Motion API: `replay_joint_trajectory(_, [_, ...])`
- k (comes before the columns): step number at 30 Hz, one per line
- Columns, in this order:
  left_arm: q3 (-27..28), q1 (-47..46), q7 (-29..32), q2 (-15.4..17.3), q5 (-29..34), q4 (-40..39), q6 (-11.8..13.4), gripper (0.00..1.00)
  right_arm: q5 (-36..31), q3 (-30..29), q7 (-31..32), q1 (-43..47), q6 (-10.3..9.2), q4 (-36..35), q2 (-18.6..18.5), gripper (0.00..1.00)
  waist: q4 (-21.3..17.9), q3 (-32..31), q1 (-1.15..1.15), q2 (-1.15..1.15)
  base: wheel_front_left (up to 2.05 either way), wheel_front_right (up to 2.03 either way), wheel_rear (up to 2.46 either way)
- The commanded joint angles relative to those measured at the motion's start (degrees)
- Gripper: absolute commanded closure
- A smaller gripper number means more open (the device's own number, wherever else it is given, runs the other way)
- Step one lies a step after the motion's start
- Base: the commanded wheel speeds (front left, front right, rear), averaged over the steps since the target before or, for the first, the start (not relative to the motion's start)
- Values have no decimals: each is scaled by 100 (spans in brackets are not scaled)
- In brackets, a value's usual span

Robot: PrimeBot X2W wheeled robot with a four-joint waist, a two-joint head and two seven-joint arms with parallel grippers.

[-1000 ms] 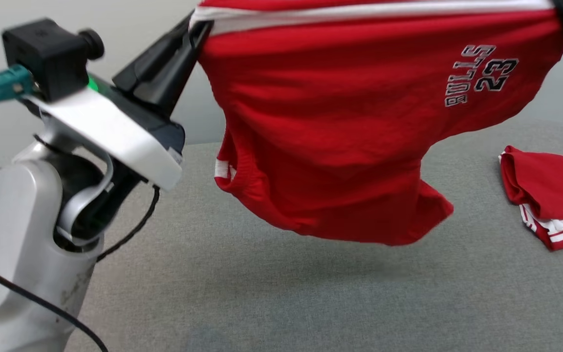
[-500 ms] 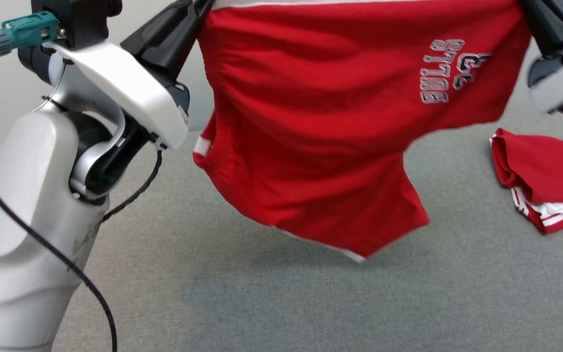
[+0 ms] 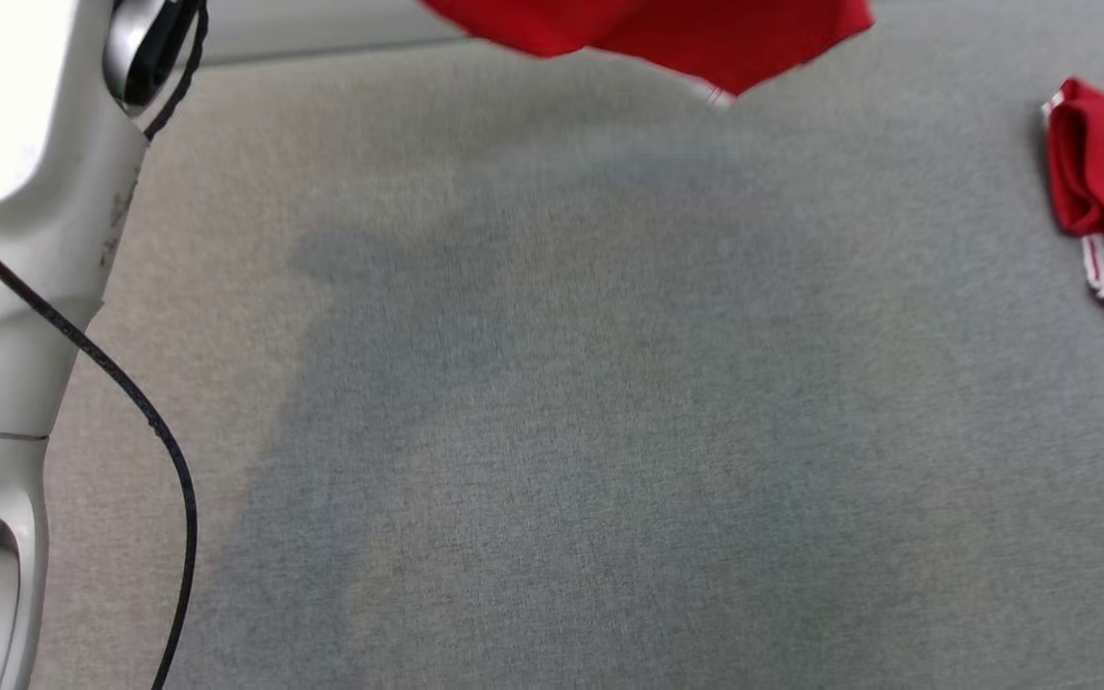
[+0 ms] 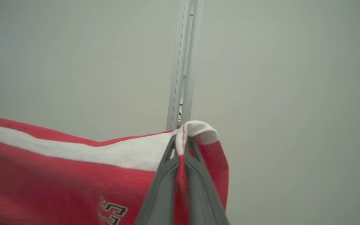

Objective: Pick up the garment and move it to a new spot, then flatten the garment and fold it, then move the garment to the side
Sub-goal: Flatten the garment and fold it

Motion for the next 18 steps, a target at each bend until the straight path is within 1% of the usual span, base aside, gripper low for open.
replay_joint_trajectory(1, [-77, 31, -43, 25, -8, 38, -3, 100, -321, -201, 4, 306, -1, -171, 96, 100, 23, 603, 0, 0, 0, 0, 0])
replay_joint_trajectory(2, [-77, 31, -43, 25, -8, 38, -3, 100, -321, -201, 4, 306, -1, -171, 96, 100, 23, 603, 0, 0, 0, 0, 0])
replay_joint_trajectory(6, [-113, 477, -44, 16, -94, -324, -3, 100, -809, -481, 3, 863, -1, -472, 156, 100, 57, 947, 0, 0, 0, 0, 0])
replay_joint_trajectory(10, [-270, 1041, -47, 128, -130, -753, -4, 100, -942, -672, 1, 1431, -1, -787, 136, 100, 59, 1146, 0, 0, 0, 0, 0])
replay_joint_trajectory(14, [-349, 1822, -48, 285, -181, -1170, -4, 100, -982, -819, 1, 2110, -1, -1155, 81, 100, 45, 1152, 0, 0, 0, 0, 0])
replay_joint_trajectory(18, [-366, 2772, -47, 415, -136, -1619, -4, 100, -925, -1058, 2, 2942, -1, -1594, -37, 100, 89, 1013, 0, 0, 0, 0, 0])
